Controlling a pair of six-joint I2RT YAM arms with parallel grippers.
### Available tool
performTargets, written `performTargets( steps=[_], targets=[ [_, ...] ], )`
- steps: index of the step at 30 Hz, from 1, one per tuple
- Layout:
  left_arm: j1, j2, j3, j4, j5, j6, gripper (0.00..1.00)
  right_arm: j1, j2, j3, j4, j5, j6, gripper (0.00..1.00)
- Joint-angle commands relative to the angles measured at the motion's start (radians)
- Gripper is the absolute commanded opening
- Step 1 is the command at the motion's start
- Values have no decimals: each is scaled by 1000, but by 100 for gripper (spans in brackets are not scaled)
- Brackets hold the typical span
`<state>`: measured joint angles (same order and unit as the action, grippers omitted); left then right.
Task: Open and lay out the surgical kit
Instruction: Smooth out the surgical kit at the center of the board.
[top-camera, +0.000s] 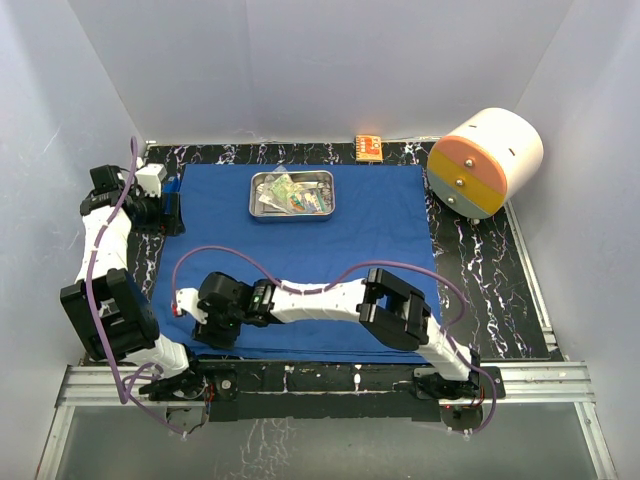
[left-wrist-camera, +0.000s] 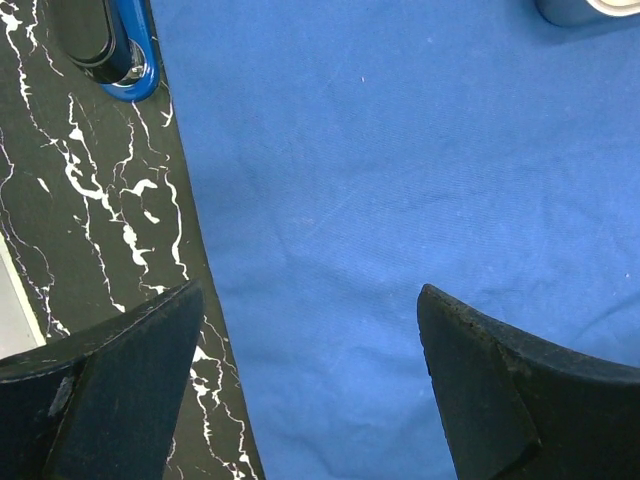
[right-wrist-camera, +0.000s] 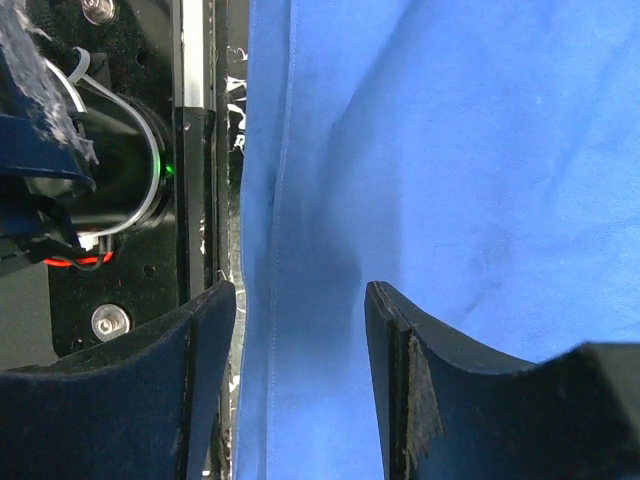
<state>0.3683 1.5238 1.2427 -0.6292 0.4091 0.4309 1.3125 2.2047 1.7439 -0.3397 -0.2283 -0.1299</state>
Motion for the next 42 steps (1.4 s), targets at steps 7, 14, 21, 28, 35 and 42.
performTargets(
  steps=[7,14,21,28,35,42],
  targets=[
    [0,-54,-28,28,155,19,85,-179,-209,-118,2,-231,-29,64],
    [-20,-173,-139,47,276,153,86,-356,-414,-299,-53,-249,-167,72],
    [-178,-233,-224,-78,199,371,86,-581,-582,-444,-86,-235,-198,74],
    [-308,-339,-348,-176,122,574,86,-804,-694,-581,-46,-277,-191,79],
    [-386,-313,-443,-115,6,608,86,-889,-707,-664,-37,-317,-196,82],
    [-411,-298,-500,-131,-64,669,86,-889,-715,-679,-163,-340,-310,84]
  ],
)
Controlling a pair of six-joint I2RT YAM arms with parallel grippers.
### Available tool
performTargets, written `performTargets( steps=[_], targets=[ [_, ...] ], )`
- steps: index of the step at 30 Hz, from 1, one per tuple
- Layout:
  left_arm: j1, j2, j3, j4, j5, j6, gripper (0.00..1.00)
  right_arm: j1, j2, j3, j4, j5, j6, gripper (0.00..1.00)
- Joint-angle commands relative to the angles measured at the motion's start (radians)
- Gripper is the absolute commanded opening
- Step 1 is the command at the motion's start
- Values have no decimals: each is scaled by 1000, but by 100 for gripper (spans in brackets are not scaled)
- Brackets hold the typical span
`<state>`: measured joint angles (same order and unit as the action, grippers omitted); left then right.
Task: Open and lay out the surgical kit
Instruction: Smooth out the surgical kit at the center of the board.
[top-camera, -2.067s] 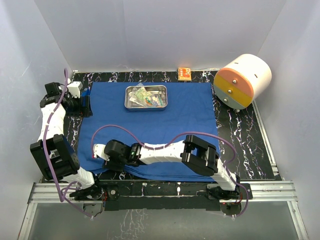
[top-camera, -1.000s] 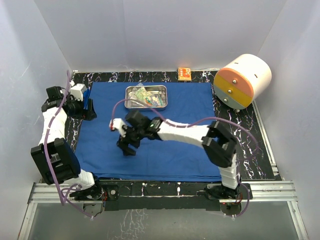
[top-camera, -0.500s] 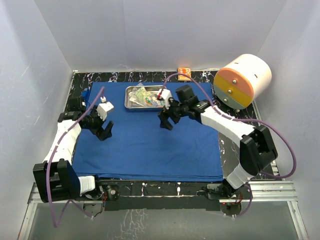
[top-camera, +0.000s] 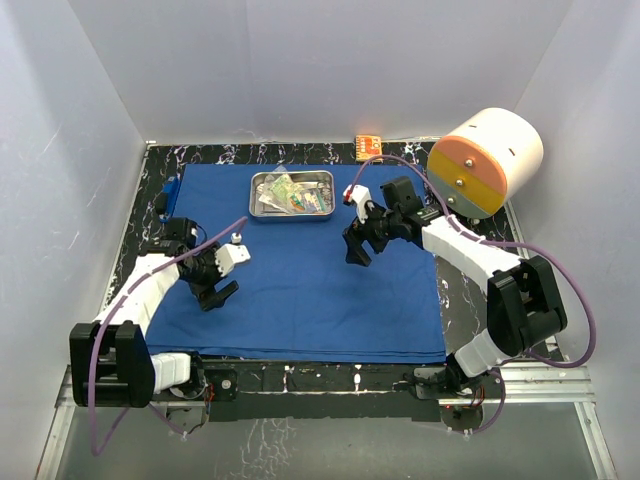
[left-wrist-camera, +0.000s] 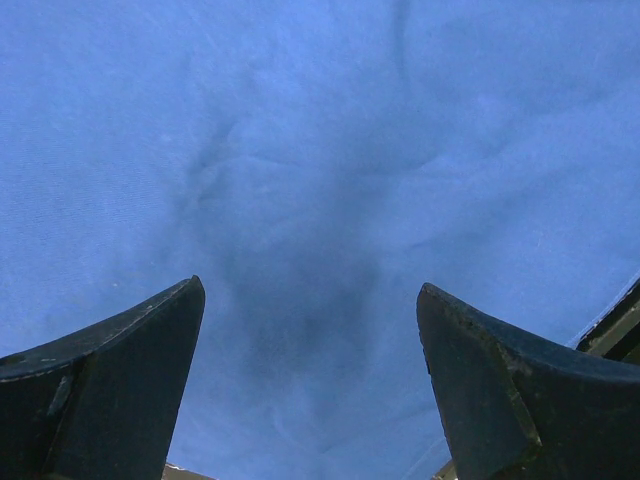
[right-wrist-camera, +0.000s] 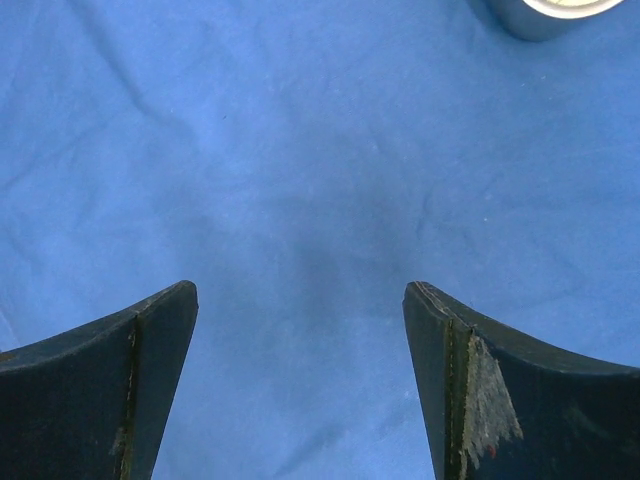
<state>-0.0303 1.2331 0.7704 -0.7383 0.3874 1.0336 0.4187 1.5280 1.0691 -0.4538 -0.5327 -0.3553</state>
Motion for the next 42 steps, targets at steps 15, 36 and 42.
performTargets(
  steps=[15,36,42],
  targets=[
    [-22,-74,-219,50,-223,163,86,4,-49,-73,-111,88,-136,90],
    [-23,39,242,108,87,-385,87,5,-45,28,-12,225,-27,90],
    [-24,222,423,245,90,-612,86,-3,-53,9,63,250,21,89]
  ],
)
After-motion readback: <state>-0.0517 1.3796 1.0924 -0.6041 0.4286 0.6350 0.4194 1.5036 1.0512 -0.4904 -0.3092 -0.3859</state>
